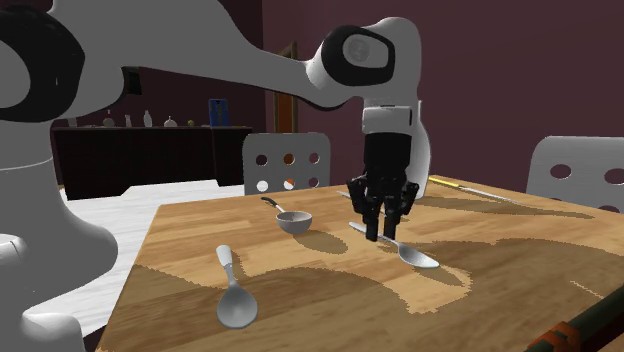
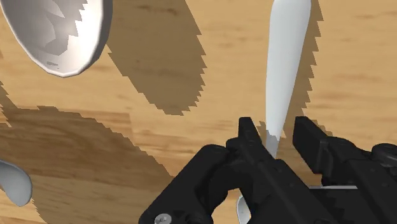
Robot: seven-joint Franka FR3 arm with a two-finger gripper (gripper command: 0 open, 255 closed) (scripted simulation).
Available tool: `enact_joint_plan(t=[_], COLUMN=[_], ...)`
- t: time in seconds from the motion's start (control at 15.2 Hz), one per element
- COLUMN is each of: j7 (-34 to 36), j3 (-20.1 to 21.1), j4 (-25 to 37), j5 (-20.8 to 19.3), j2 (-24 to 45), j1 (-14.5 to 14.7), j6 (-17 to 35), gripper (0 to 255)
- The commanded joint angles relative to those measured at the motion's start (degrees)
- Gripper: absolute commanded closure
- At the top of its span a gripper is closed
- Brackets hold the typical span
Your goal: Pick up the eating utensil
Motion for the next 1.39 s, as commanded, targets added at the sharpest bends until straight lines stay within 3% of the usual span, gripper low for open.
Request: enact_joint_plan(t=[0.0,0.46,1.32], j7=[0.05,-0.09,-0.89], j3=[-0.01,-0.04,0.26], j4=[-0.1,-0.35,12.8], j5=[-0.02,0.11,-1.86], j2=[0.06,-0.14,2.62], j1=[0.01,-0.15,2.67], j6=[0.0,0.14,-10.99], gripper=[255,255,255])
